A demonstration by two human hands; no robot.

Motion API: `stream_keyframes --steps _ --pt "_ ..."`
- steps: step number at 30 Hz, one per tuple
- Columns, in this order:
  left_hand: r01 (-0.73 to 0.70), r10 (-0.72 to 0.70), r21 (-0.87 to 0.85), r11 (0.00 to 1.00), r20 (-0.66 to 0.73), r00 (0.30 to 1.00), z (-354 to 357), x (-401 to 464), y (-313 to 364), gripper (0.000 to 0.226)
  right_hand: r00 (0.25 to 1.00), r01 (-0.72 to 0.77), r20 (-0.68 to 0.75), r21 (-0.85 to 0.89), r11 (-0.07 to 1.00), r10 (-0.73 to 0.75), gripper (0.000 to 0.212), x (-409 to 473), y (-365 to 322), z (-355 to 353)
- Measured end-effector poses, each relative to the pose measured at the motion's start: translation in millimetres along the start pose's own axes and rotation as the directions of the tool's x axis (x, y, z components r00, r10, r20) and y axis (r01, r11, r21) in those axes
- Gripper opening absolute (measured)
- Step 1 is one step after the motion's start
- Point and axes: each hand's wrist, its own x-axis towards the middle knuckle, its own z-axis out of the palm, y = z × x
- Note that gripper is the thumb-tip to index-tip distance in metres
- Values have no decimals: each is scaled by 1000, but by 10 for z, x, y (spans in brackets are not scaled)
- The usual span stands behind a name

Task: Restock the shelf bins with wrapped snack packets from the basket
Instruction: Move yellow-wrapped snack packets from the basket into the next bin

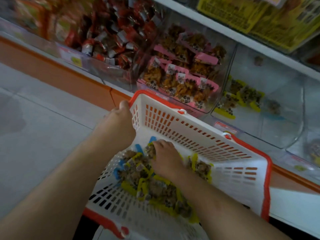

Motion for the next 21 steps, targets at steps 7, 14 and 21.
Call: stream_keyframes --steps 7,14,21 --pt "54 -53 -27 998 16 998 -48 45 39 38 986 13 -165 -144 990 -36 52 88 -102 279" --pt "20 -22 -46 999 -49 999 -75 19 94 41 990 -72 -109 176 982 92 53 -40 163 70" --pt "11 -15 -65 998 -60 998 -12 -24 150 41 988 -139 -59 67 988 143 66 102 159 224"
